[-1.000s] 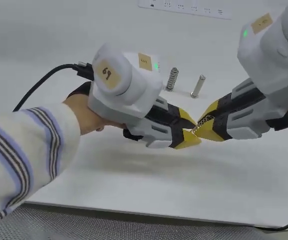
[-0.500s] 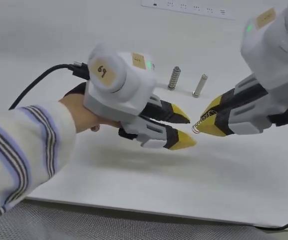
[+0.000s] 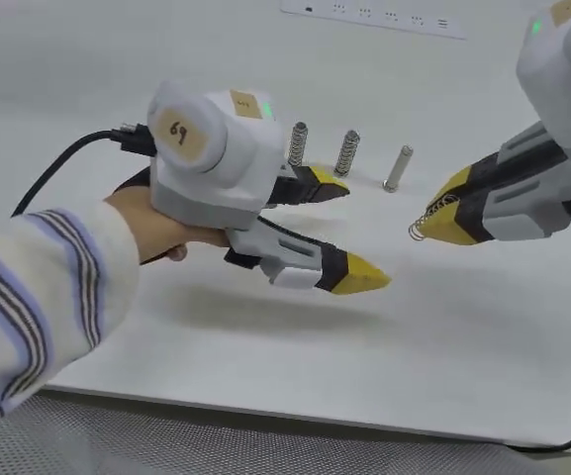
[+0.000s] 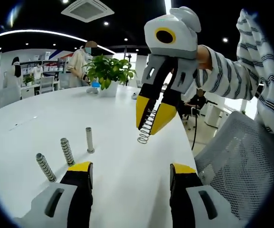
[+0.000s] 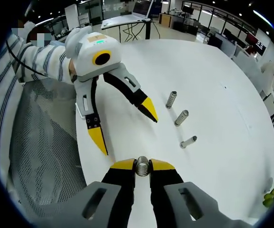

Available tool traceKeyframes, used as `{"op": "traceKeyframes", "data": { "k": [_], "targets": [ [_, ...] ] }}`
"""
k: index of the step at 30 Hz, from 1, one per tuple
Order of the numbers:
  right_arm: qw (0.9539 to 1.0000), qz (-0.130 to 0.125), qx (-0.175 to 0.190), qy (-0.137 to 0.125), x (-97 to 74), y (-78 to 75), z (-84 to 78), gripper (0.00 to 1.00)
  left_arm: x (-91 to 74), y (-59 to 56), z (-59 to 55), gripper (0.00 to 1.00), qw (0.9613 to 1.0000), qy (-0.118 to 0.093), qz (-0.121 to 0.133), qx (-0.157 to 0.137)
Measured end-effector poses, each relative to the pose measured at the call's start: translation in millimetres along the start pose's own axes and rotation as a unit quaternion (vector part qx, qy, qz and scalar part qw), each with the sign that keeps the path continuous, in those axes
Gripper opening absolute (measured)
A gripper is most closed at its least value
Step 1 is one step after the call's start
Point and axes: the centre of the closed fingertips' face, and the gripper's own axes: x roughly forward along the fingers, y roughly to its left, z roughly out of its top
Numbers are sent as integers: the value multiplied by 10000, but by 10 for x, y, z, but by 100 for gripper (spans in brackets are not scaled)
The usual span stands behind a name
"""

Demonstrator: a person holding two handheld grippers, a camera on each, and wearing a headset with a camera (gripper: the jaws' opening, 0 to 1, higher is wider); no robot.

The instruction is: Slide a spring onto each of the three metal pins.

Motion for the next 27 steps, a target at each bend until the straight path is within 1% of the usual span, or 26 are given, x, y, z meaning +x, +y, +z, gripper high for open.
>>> {"op": "traceKeyframes", "data": {
  "k": [2,3,5,6,8,10,12,13,16,19,21,23,25,27],
  "targets": [
    [10000,-57,-23,18,-31,-45,1,8,-8,16,-2,74,10000,4,56,-24],
    [9999,-90,-42,33,-51,-55,3,8,-10,15,-4,76,10000,6,53,-19],
    [9999,-127,-88,65,-38,-91,-4,8,-20,29,-19,77,9999,27,81,-59],
    [9998,-147,-129,73,-43,-108,8,8,-20,28,-16,78,9999,-13,82,-135],
    [9997,-152,-161,64,-51,-130,39,8,-21,26,-27,82,9999,11,87,-87],
    [9996,-154,-223,67,-49,-150,65,8,-18,25,-41,88,9999,43,104,-84],
    [9995,-170,-264,80,-47,-180,86,8,-13,27,-38,95,9998,24,126,-137],
    [9994,-179,-274,83,-47,-192,95,8,-11,25,-35,97,9998,8,126,-154],
    [9993,-207,-315,86,-48,-230,123,8,-9,40,-29,98,9997,-24,213,-134],
    [9991,-228,-353,102,-51,-270,144,8,-4,47,-9,98,9993,-100,279,-231],
    [9989,-244,-380,114,-59,-305,160,8,-3,38,3,98,9992,-143,273,-263],
    [9988,-244,-411,120,-68,-341,178,8,-2,33,3,98,9991,-151,283,-263],
    [9987,-245,-430,135,-77,-374,191,8,1,46,-10,98,9991,-120,334,-242],
    [9984,-220,-493,170,-77,-416,202,8,3,50,-28,98,9990,-100,331,-268]
  ]
}}
